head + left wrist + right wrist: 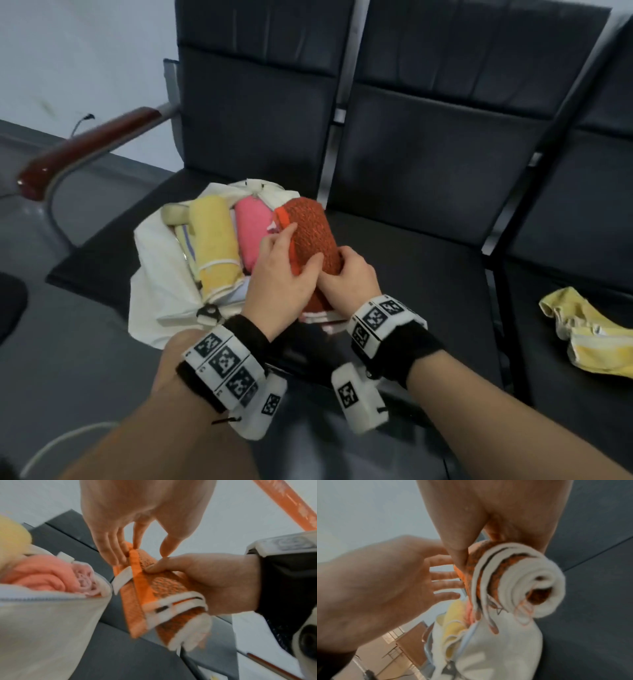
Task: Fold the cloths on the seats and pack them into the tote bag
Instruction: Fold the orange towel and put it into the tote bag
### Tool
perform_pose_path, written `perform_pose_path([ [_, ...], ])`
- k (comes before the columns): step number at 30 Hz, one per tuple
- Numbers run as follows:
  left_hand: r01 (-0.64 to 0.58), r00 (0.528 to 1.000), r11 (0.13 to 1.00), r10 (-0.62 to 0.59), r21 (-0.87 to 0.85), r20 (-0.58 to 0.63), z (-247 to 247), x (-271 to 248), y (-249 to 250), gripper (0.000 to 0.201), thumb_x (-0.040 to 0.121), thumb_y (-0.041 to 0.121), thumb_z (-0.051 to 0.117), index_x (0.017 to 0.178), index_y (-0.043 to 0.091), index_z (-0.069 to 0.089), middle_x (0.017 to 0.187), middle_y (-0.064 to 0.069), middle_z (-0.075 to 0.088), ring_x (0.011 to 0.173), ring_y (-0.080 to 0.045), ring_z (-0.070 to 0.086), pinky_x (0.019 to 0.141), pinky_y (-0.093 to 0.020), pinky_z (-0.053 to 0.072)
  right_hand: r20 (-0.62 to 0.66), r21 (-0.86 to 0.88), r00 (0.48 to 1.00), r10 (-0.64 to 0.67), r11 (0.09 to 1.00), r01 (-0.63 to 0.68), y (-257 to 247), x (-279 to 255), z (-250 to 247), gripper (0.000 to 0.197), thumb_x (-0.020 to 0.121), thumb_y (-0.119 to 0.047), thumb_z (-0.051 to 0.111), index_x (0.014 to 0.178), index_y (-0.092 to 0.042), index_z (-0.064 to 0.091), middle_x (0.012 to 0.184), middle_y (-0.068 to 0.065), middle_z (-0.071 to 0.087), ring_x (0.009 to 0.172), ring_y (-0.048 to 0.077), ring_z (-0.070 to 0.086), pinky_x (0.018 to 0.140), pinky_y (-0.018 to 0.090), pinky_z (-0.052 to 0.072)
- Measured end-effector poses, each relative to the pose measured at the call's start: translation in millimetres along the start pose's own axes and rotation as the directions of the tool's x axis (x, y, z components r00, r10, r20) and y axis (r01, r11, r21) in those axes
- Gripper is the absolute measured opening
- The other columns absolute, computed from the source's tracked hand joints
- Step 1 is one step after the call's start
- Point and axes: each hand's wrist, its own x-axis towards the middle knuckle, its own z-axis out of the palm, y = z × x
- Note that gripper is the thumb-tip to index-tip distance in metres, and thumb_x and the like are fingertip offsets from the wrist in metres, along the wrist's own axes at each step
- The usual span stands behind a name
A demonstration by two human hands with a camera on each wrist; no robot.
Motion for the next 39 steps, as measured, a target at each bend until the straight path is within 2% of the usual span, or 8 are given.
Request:
perform_pose_path([
  [3, 0.109, 0.994, 0.987, -0.107, -0.121, 0.018, -28, 25, -10, 0.063, 0.099, 0.038, 0.055, 0.155, 0.021, 0.032, 0.152, -0.004, 0.04, 0.135, -0.019, 0.044, 0.116, -0.041, 0.034, 0.031, 0.042, 0.999, -0.01, 0.999, 0.009, -39, 23, 27, 0.044, 0.084, -0.047, 0.067, 0.114, -0.016, 0.061, 0.103, 0.002, 0.068, 0.088, 0.017, 0.063, 0.066, 0.023, 0.042],
  [8, 0.168, 0.984, 0.97, -0.175, -0.176, -0.022, -59, 61, -25, 0.06, 0.104, 0.027, 0.048, 0.157, 0.016, 0.022, 0.155, -0.002, 0.036, 0.128, -0.007, 0.038, 0.103, -0.02, 0.027, 0.064, 0.032, 0.998, -0.001, 0.999, -0.001, -80, 58, 70, 0.041, 0.087, -0.041, 0.064, 0.119, -0.017, 0.058, 0.109, 0.005, 0.068, 0.1, 0.025, 0.063, 0.076, 0.026, 0.04],
  [14, 0.329, 0.944, 0.918, -0.326, -0.22, 0.052, -51, 106, -50, 0.059, 0.105, 0.022, 0.041, 0.158, 0.013, 0.017, 0.159, -0.011, 0.031, 0.141, -0.026, 0.036, 0.117, -0.036, 0.028, 0.231, 0.041, 0.972, 0.032, 0.998, -0.042, -85, 92, 90, 0.06, 0.081, -0.038, 0.059, 0.14, -0.028, 0.05, 0.124, 0.007, 0.065, 0.116, 0.028, 0.058, 0.104, 0.041, 0.044],
  [18, 0.325, 0.943, 0.946, -0.322, -0.02, 0.079, -36, 113, -64, 0.058, 0.107, 0.024, 0.034, 0.158, 0.005, 0.013, 0.157, -0.017, 0.032, 0.14, -0.032, 0.036, 0.111, -0.032, 0.028, 0.276, -0.267, 0.961, -0.029, 0.958, 0.105, -67, 108, 72, 0.042, 0.091, -0.026, 0.052, 0.132, -0.021, 0.058, 0.115, 0.011, 0.067, 0.107, 0.029, 0.061, 0.089, 0.03, 0.048],
  [22, 0.284, 0.954, 0.957, -0.288, 0.055, 0.079, -26, 115, -73, 0.06, 0.107, 0.024, 0.036, 0.157, 0.003, 0.011, 0.153, -0.018, 0.037, 0.135, -0.033, 0.043, 0.109, -0.035, 0.032, 0.09, -0.64, 0.951, -0.296, 0.714, 0.283, -44, 120, 50, 0.035, 0.087, -0.033, 0.06, 0.118, -0.018, 0.055, 0.116, 0.005, 0.056, 0.11, 0.026, 0.051, 0.088, 0.038, 0.046],
  [28, 0.22, 0.973, 0.972, -0.225, 0.081, 0.057, -18, 103, -72, 0.057, 0.102, 0.022, 0.052, 0.153, 0.006, 0.031, 0.154, -0.01, 0.041, 0.139, -0.025, 0.042, 0.114, -0.028, 0.028, 0.104, -0.815, 0.994, -0.037, 0.569, 0.107, -24, 133, 50, 0.032, 0.094, -0.041, 0.052, 0.106, -0.012, 0.061, 0.098, 0.006, 0.063, 0.089, 0.029, 0.064, 0.066, 0.032, 0.044],
  [33, 0.167, 0.98, 0.975, -0.18, 0.147, 0.084, -18, 95, -74, 0.054, 0.097, 0.023, 0.063, 0.146, 0.012, 0.046, 0.149, -0.005, 0.049, 0.134, -0.022, 0.049, 0.115, -0.028, 0.032, -0.043, -0.719, 0.999, 0.0, 0.694, -0.031, -27, 149, 40, 0.034, 0.098, -0.032, 0.04, 0.105, -0.011, 0.065, 0.107, 0.011, 0.066, 0.098, 0.033, 0.064, 0.072, 0.032, 0.043],
  [39, 0.029, 0.967, 0.905, -0.134, 0.425, 0.219, -10, 92, -77, 0.052, 0.092, 0.035, 0.068, 0.14, 0.021, 0.056, 0.136, -0.001, 0.061, 0.124, -0.021, 0.056, 0.108, -0.031, 0.039, -0.186, -0.493, 0.982, 0.031, 0.861, -0.121, -26, 159, 28, 0.039, 0.094, -0.041, 0.044, 0.096, -0.012, 0.071, 0.098, 0.014, 0.067, 0.088, 0.036, 0.065, 0.075, 0.037, 0.054],
])
